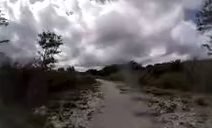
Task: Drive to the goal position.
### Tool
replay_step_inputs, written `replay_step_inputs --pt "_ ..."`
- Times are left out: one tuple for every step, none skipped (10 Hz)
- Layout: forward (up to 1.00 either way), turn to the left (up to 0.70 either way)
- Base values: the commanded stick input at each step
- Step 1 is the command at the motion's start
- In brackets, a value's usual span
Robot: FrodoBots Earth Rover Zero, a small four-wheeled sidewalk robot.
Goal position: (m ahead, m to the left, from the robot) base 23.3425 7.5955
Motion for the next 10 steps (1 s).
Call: replay_step_inputs --pt "0.69 0.01" --pt "0.69 0.01" --pt "0.69 0.01" --pt "0.69 0.01" --pt "0.69 0.01" --pt "0.69 0.01" --pt "0.69 0.01" --pt "0.69 0.01" --pt "0.69 0.01" --pt "0.69 0.01"
